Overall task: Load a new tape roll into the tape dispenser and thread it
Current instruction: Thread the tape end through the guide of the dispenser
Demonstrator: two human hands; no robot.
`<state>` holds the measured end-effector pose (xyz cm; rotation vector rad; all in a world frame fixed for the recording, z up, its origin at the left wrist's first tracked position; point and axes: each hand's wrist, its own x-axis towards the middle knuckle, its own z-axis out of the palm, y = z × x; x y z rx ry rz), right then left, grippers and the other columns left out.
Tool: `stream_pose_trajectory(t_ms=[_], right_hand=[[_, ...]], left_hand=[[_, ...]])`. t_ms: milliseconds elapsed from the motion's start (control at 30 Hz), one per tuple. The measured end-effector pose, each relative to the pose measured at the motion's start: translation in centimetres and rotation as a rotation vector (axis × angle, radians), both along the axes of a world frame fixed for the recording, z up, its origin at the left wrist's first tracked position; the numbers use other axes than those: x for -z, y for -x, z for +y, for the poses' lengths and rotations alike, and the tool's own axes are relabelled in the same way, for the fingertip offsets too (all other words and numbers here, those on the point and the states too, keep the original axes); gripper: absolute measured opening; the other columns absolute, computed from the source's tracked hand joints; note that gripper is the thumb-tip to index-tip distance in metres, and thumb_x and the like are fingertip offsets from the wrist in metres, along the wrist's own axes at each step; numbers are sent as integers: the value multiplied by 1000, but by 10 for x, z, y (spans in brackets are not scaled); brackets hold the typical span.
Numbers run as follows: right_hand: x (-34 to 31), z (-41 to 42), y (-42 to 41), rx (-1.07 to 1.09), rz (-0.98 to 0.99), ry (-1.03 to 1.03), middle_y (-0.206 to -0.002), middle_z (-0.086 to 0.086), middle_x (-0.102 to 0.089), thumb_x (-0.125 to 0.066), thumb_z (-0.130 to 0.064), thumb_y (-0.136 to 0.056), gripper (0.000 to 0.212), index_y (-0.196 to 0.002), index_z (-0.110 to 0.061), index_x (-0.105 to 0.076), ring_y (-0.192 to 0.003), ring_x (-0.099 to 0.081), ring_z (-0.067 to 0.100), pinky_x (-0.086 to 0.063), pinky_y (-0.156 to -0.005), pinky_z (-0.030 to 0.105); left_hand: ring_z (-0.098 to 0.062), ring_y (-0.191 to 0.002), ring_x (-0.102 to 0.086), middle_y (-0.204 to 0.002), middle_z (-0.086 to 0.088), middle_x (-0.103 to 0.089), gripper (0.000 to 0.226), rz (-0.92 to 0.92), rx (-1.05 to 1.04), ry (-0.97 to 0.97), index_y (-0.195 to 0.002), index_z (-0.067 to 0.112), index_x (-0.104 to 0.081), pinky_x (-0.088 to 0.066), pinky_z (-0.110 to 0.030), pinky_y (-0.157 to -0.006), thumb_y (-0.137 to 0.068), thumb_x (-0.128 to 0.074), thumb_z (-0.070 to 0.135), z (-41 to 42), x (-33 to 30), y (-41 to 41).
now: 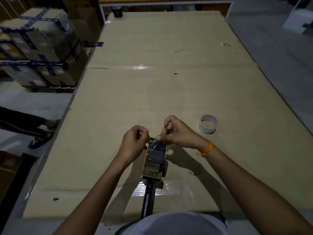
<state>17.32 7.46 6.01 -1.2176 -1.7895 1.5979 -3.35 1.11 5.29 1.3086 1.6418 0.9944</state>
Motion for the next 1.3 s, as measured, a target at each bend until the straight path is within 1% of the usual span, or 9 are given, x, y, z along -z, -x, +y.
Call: stream_pose_trajectory(t_ms=[200, 333, 500, 633, 767, 933, 1033, 1167, 1300], right_hand=[[-1, 3, 2, -2, 38, 11, -85, 15, -75, -84, -12, -90, 47, -109, -16, -42, -76, -72, 25, -59, -71, 46], [3, 6, 3, 2, 34, 20, -82, 7, -78, -85, -13, -89, 48, -107, -19, -41, -81, -75, 29, -62, -81, 62], [4, 7, 7, 11, 4, 36, -82, 10, -78, -88, -14, -87, 51, -105, -20, -41, -77, -73, 26, -62, -79, 53], [2, 7, 8, 30, -31, 14, -78, 9, -77, -89, -10, -84, 51, -103, -20, -43, -65, -71, 18, -58, -65, 37], [4, 5, 10, 36, -57, 20, -87, 25, -78, -91, -7, -81, 52, -109, -14, -47, -64, -70, 20, -58, -55, 35], [5, 2, 10, 16, -60, 50, -83, 14, -80, -93, -13, -80, 52, -113, -9, -54, -57, -62, 11, -43, -48, 25], [1, 0, 9, -5, -53, 75, -89, 21, -81, -94, -17, -79, 56, -118, -5, -55, -59, -64, 10, -43, -49, 24], [0, 0, 8, -35, -51, 102, -84, 12, -82, -95, -20, -78, 55, -116, -9, -58, -64, -70, 11, -47, -51, 26], [3, -1, 9, -32, -35, 138, -77, 6, -79, -94, -16, -80, 46, -111, -12, -60, -63, -69, 11, -50, -53, 27]], left_hand=[[-13, -73, -74, -84, -5, -81, 20, -45, 212, 81, -99, 16, -76, -58, -33, -65, -98, -78, 36, -1, -19, 0], [-15, -84, -78, -90, -4, -83, 28, 2, 350, 69, -104, 19, -81, -61, -25, -75, -81, -95, 25, 1, -25, 13], [-14, -76, -75, -85, -11, -82, 16, -126, 354, 95, -100, 6, -84, -59, -25, -68, -85, -90, 10, 9, -23, 20], [-16, -75, -73, -87, -15, -78, 16, -238, 356, 155, -103, 2, -81, -59, -28, -68, -88, -85, 1, 12, -17, 21], [-12, -73, -69, -90, -9, -75, 26, -271, 333, 198, -117, -2, -75, -56, -24, -64, -92, -81, 0, 10, -15, 19], [-17, -78, -70, -92, -4, -77, 27, -257, 305, 171, -118, 5, -74, -59, -32, -71, -93, -82, 8, 5, -12, 25], [-16, -84, -73, -90, 8, -77, 23, -158, 295, 109, -115, 7, -75, -63, -35, -74, -93, -81, 7, 0, -17, 22], [-15, -91, -78, -99, 3, -80, 16, 42, 260, 33, -102, 17, -79, -68, -50, -81, -89, -86, 12, -4, -19, 22], [-3, -87, -77, -90, 9, -82, 12, 265, 325, -22, -82, 22, -84, -66, -33, -81, -83, -93, 30, -4, -26, 28]])
